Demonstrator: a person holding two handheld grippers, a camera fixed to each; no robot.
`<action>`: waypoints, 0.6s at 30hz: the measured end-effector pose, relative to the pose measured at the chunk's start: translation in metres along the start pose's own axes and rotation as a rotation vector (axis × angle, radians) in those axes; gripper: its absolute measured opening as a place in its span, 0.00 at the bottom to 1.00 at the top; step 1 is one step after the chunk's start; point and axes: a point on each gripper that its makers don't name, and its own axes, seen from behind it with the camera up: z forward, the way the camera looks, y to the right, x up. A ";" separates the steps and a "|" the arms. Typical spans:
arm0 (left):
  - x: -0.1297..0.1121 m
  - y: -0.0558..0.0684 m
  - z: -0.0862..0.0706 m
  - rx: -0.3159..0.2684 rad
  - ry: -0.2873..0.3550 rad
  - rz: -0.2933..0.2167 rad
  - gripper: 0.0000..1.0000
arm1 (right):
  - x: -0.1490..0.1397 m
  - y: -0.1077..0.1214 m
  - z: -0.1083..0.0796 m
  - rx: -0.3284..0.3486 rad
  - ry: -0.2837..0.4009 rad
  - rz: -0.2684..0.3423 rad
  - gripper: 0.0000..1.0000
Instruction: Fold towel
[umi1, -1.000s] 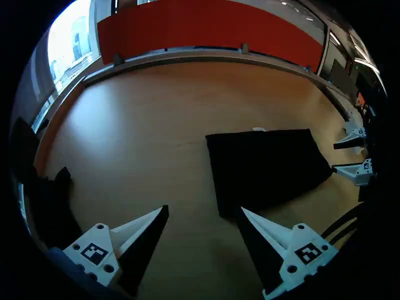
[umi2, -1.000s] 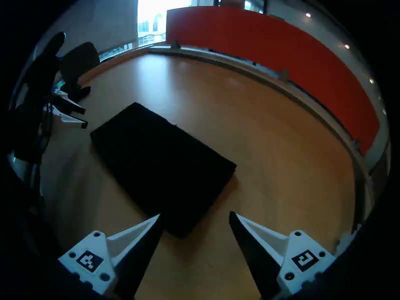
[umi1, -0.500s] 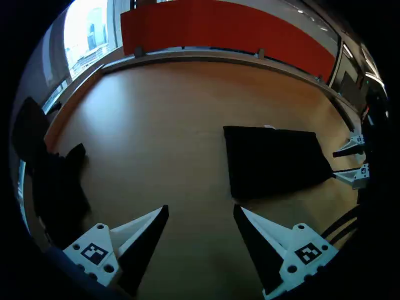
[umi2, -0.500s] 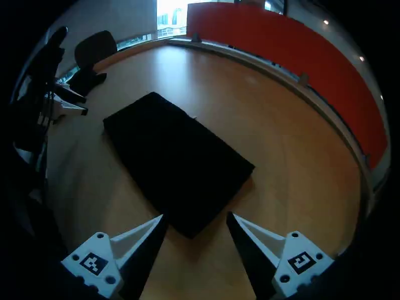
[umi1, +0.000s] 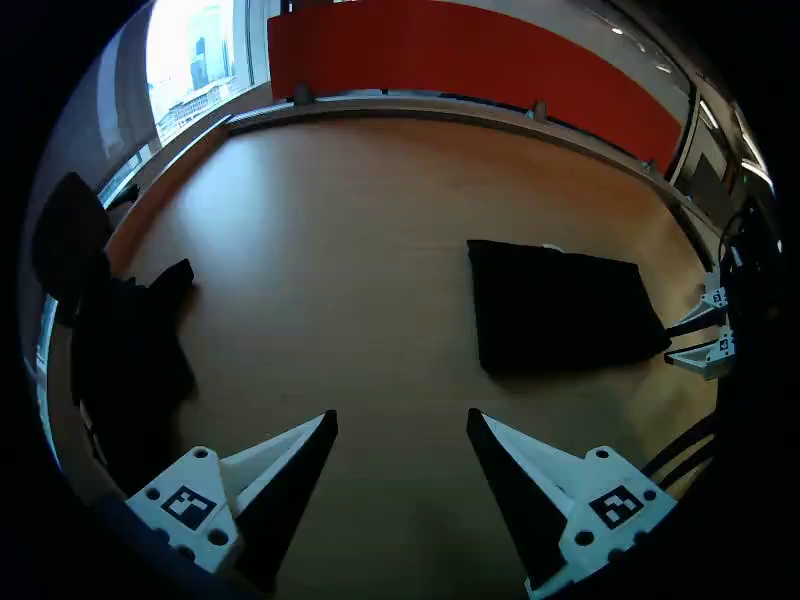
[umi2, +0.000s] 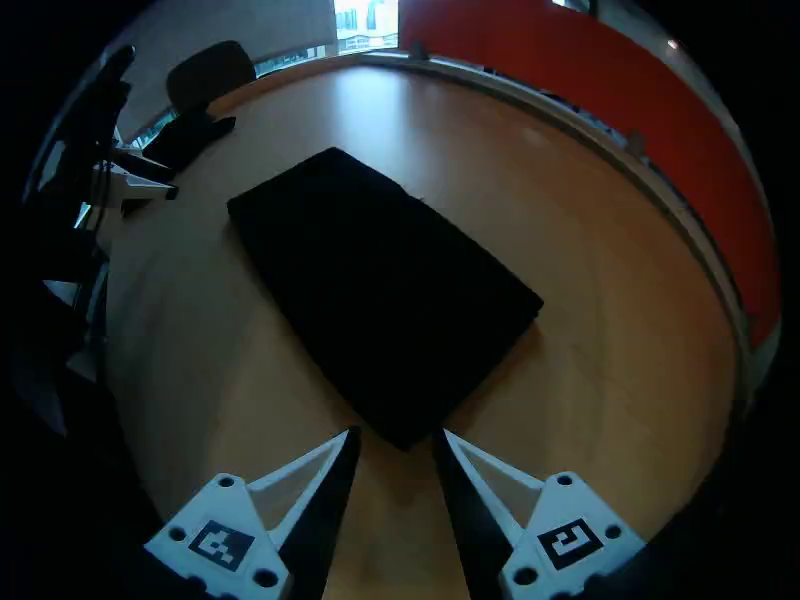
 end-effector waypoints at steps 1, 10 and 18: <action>-0.001 -0.001 0.000 0.002 0.000 -0.002 0.96 | -0.001 0.000 0.000 0.000 -0.001 0.001 0.54; -0.007 -0.005 -0.003 0.013 -0.004 -0.014 0.96 | -0.006 0.003 0.002 0.008 -0.009 0.012 0.41; -0.010 -0.005 -0.004 0.015 -0.007 -0.016 0.96 | -0.004 0.001 0.000 0.016 0.002 0.011 0.31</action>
